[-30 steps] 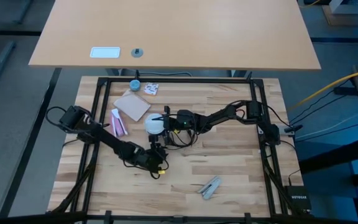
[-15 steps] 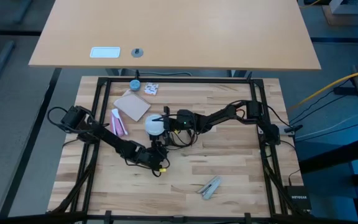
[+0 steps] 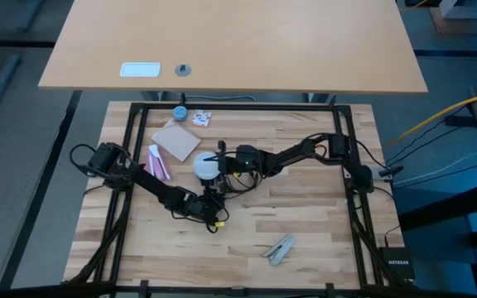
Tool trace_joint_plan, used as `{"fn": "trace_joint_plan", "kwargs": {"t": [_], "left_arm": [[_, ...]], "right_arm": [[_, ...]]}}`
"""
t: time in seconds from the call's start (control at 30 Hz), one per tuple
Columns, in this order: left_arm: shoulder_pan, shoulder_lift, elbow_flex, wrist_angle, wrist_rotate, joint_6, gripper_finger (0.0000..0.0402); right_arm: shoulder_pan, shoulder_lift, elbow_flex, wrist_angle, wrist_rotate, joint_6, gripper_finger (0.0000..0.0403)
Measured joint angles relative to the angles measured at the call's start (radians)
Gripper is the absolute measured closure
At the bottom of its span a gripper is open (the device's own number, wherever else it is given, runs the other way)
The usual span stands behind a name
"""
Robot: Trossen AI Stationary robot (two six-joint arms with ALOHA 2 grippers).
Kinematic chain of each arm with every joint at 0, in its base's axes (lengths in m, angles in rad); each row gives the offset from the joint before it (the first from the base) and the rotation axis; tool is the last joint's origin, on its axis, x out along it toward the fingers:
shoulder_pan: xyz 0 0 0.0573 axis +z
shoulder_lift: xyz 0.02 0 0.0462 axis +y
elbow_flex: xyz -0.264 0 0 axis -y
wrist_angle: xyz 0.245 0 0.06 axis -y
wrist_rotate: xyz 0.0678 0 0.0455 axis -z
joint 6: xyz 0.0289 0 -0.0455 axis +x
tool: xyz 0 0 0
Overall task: Screw lightbulb
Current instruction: Remove the lightbulb from the lamp
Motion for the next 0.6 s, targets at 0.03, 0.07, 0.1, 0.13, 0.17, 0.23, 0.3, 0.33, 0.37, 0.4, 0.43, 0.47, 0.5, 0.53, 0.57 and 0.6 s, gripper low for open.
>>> {"fn": "trace_joint_plan", "kwargs": {"t": [0.03,0.07,0.1,0.13,0.17,0.23,0.3,0.33,0.37,0.4,0.43,0.47,0.5,0.53,0.57,0.6], "left_arm": [[0.001,0.001,0.000,0.005,0.003,-0.001,0.0350],[0.002,0.001,0.000,0.009,0.005,-0.001,0.0359],[0.001,-0.002,0.000,0.008,0.008,-0.001,0.0368],[-0.003,-0.008,0.000,0.001,0.013,-0.001,0.0377],[-0.006,-0.012,-0.001,-0.007,0.014,-0.006,0.0387],[-0.023,-0.023,-0.002,-0.016,0.014,-0.037,0.0395],[-0.044,-0.030,-0.003,-0.027,0.013,-0.096,0.0393],[-0.059,-0.034,-0.003,-0.035,0.014,-0.132,0.0390],[-0.075,-0.038,-0.003,-0.043,0.017,-0.169,0.0389],[-0.094,-0.040,-0.003,-0.051,0.019,-0.211,0.0389],[-0.113,-0.044,-0.003,-0.059,0.019,-0.252,0.0390],[-0.134,-0.046,-0.003,-0.066,0.021,-0.293,0.0393],[-0.155,-0.046,-0.003,-0.067,0.024,-0.332,0.0396],[-0.178,-0.050,-0.003,-0.066,0.027,-0.373,0.0397],[-0.201,-0.053,-0.003,-0.066,0.030,-0.411,0.0396],[-0.223,-0.057,-0.003,-0.065,0.034,-0.455,0.0395]], "right_arm": [[0.000,0.000,0.000,-0.002,0.000,0.000,0.0237],[0.000,0.000,0.000,-0.005,0.000,0.000,0.0237],[0.000,0.000,0.000,-0.006,0.000,0.000,0.0237],[0.000,0.000,0.000,-0.006,0.000,0.000,0.0237],[0.000,0.000,0.000,-0.005,0.000,0.000,0.0237],[0.000,0.000,0.000,0.004,0.000,0.000,0.0237],[0.000,0.000,0.000,0.015,0.000,0.000,0.0237],[0.000,0.000,0.000,0.022,0.000,0.000,0.0237],[0.000,0.000,0.000,0.025,0.000,0.000,0.0237],[0.000,0.000,0.000,0.026,0.000,0.000,0.0237],[0.000,0.000,0.000,0.025,0.000,0.000,0.0237],[0.000,0.000,0.000,0.022,0.000,0.000,0.0237],[0.000,0.000,0.000,0.021,0.000,0.000,0.0237],[0.000,0.000,0.000,0.022,0.000,0.000,0.0237],[0.000,0.000,0.000,0.022,0.000,0.000,0.0237],[0.000,0.000,0.000,0.021,0.000,0.000,0.0237]]}}
